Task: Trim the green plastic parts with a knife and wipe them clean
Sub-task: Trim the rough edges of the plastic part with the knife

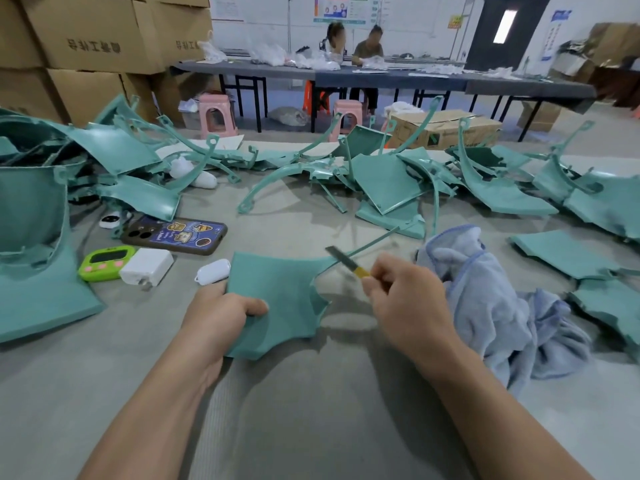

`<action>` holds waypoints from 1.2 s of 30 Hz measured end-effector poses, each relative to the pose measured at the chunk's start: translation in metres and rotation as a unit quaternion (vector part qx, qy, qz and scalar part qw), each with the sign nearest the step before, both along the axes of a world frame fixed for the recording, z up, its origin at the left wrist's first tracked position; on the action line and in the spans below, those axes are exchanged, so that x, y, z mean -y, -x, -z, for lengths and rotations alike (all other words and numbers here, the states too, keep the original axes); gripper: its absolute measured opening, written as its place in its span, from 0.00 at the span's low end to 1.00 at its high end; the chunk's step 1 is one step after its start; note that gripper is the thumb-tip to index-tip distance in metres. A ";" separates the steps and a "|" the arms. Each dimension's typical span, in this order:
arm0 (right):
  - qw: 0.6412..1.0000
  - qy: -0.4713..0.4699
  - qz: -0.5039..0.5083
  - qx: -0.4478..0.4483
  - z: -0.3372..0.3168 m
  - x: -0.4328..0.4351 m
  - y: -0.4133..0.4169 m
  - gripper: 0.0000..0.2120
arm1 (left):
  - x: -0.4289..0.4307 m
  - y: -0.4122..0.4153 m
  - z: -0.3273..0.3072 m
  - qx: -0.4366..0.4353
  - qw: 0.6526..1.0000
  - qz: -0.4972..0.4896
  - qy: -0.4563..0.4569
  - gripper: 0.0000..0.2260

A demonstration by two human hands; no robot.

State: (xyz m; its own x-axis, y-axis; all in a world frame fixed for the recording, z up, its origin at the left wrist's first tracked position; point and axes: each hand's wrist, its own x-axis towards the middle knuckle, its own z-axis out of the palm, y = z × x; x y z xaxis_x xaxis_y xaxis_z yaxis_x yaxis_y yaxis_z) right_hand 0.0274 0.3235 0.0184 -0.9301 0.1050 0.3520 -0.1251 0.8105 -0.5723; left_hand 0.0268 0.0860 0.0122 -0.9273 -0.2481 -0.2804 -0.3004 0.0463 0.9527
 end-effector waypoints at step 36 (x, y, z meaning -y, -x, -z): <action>0.993 -0.034 -0.113 0.001 0.001 -0.004 0.001 0.11 | 0.000 0.011 -0.002 0.004 0.999 0.015 0.030 0.12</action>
